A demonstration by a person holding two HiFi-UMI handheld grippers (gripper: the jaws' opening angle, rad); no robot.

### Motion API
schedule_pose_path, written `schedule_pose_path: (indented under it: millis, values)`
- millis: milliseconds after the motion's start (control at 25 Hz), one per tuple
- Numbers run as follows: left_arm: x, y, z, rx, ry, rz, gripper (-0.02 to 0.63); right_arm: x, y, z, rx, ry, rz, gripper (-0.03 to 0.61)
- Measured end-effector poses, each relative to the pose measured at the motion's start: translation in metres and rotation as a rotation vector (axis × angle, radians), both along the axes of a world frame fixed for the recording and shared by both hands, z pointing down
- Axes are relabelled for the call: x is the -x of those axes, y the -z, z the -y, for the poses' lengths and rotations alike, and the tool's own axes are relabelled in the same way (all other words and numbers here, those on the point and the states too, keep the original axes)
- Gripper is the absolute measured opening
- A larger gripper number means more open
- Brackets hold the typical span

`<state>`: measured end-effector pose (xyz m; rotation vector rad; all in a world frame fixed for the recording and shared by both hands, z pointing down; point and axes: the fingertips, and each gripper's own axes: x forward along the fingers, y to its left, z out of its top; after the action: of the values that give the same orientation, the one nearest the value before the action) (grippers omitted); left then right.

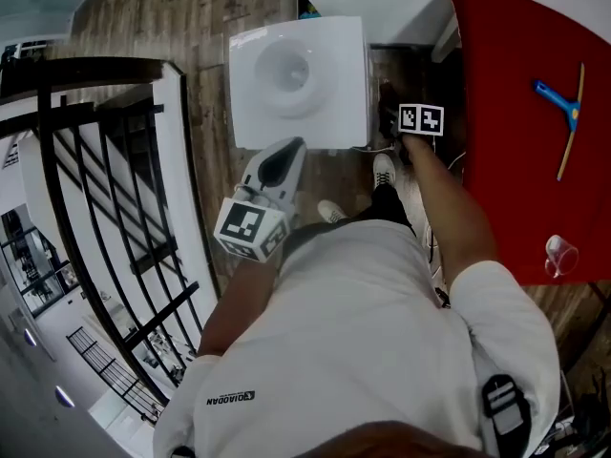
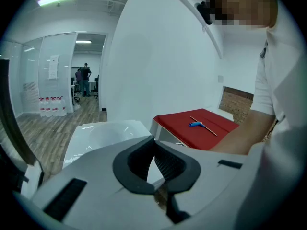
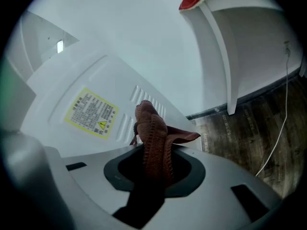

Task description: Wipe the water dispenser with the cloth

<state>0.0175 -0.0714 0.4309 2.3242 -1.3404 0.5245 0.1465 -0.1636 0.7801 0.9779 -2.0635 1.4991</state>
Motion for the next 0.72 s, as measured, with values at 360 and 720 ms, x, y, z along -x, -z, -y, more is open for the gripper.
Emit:
schedule_pose_path:
  millis: [360,720]
  values:
    - [0.016,0.022,0.003,-0.075,0.009,-0.031,-0.003,-0.034,0.123,0.005,-0.236,0.033,0.028,0.089]
    - [0.037,0.048,-0.002,-0.160,0.062,-0.082,-0.003,-0.012,0.213,-0.004,-0.383,0.133,0.029,0.088]
